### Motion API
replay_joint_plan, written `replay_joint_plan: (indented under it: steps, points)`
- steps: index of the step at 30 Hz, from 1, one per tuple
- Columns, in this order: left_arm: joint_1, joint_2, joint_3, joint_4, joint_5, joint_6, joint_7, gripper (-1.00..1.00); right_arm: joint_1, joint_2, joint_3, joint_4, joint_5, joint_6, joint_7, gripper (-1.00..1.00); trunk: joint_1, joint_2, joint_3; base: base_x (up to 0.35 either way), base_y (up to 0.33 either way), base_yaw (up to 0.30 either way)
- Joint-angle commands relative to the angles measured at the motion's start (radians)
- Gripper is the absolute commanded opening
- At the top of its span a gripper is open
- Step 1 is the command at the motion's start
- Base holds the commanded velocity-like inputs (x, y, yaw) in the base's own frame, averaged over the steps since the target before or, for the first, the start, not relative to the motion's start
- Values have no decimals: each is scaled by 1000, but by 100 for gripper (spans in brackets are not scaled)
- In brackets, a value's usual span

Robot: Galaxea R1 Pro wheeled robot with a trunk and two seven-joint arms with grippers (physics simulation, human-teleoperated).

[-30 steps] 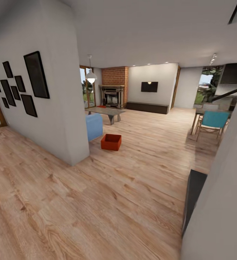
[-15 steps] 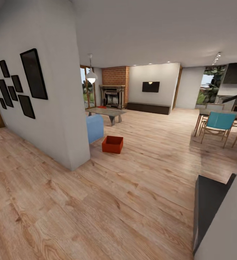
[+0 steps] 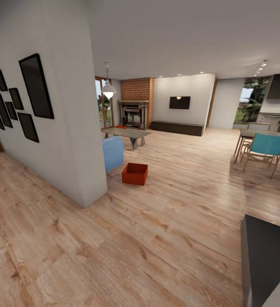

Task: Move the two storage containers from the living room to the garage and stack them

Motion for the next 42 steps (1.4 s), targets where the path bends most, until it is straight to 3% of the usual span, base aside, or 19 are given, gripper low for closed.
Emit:
replay_joint_plan:
  steps: [1, 42]
  points:
    - [0, 0, 0, -1, 5, -2, 1, 100, -1, 1, 8, 3, -8, -5, 0, 100, 1, 0, -1, 322, 115, 0]
    - [0, 0, 3, -1, 11, 3, 1, 100, -1, 1, 1, 3, -12, -5, -4, 100, 1, 0, -1, 322, 114, 0]
